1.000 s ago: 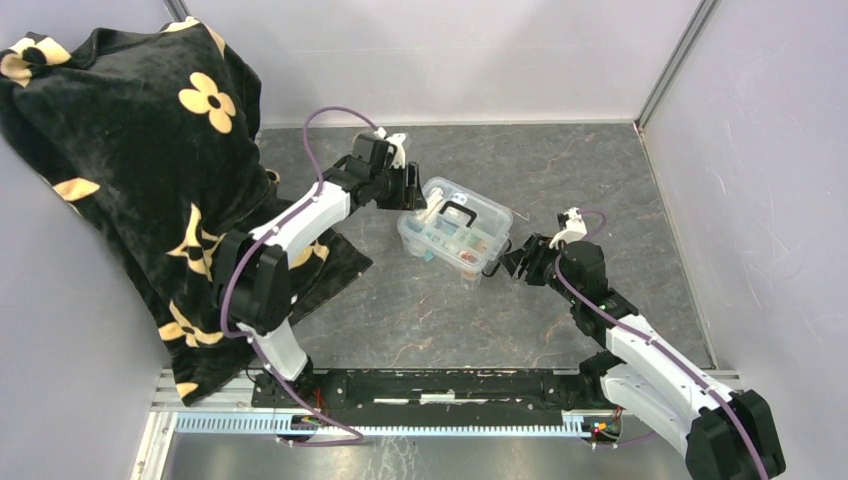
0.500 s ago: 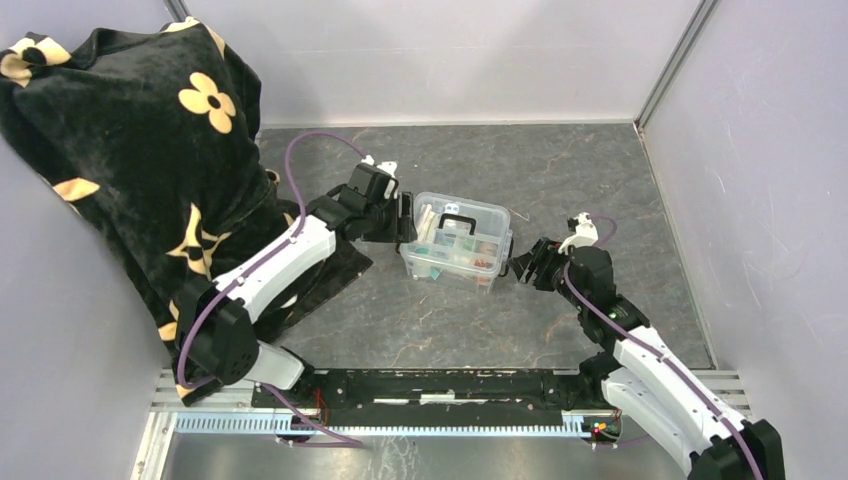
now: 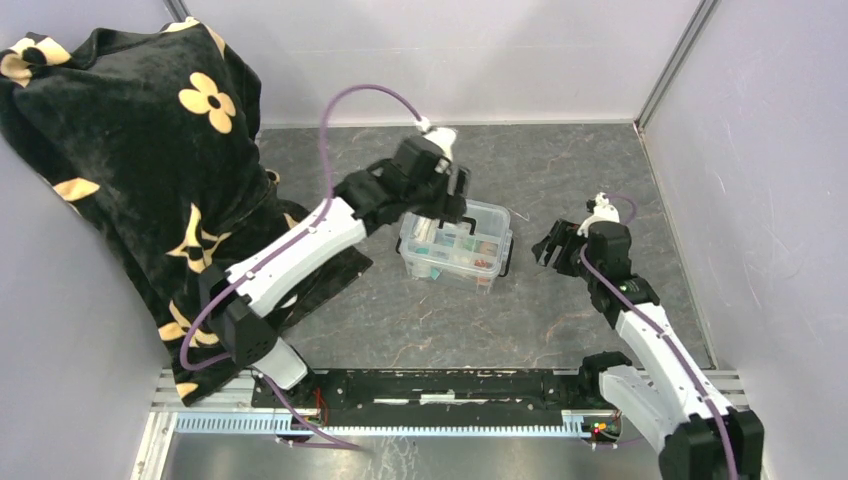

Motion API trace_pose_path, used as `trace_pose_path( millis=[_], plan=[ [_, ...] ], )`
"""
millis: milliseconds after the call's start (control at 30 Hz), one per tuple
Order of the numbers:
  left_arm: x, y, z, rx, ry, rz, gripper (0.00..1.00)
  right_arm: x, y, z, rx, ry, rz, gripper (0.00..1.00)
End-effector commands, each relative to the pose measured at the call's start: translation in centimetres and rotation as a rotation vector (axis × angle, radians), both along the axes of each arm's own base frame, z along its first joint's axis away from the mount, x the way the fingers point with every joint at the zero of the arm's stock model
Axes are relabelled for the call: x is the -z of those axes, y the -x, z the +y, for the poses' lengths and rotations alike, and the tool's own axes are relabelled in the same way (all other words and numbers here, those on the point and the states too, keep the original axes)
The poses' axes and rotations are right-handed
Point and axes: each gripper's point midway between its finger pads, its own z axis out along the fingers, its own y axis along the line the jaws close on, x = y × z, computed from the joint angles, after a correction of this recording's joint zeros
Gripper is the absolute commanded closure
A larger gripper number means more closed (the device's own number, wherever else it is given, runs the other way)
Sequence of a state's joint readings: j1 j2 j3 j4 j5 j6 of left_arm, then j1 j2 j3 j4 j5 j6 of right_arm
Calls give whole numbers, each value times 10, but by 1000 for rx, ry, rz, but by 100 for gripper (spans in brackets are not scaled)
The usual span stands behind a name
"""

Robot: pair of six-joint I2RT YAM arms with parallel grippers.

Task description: Organize the medicine kit

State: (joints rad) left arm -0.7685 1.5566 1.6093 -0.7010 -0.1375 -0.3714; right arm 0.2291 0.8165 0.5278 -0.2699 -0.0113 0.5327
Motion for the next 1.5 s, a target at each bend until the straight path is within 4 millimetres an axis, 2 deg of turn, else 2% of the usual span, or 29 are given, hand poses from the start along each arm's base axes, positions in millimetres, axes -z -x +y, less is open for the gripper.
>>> trace_pose_path(
  millis=[0, 133, 333, 533, 767, 1000, 1267, 1467],
  plan=[
    [33, 16, -30, 133, -130, 15, 16, 7, -8, -9, -63, -109, 39, 24],
    [51, 19, -45, 183, -202, 17, 17, 29, -4, -14, -66, -288, 62, 29],
    [66, 10, -50, 187, -266, 8, 18, 51, 5, -11, -78, -315, 101, 33],
    [79, 1, -54, 180, -327, 8, 18, 61, 11, -8, -97, -321, 130, 33],
    [70, -9, -69, 180, -325, -26, 18, 63, 10, -8, -110, -316, 115, 33],
    [87, -11, -78, 192, -355, -9, 18, 70, 7, -9, -114, -308, 134, 34],
    [112, -11, -72, 183, -425, 11, 18, 76, 0, -4, -130, -342, 160, 36],
    [133, -4, -58, 173, -482, 42, 22, 81, 0, 6, -154, -367, 178, 36]
  ],
)
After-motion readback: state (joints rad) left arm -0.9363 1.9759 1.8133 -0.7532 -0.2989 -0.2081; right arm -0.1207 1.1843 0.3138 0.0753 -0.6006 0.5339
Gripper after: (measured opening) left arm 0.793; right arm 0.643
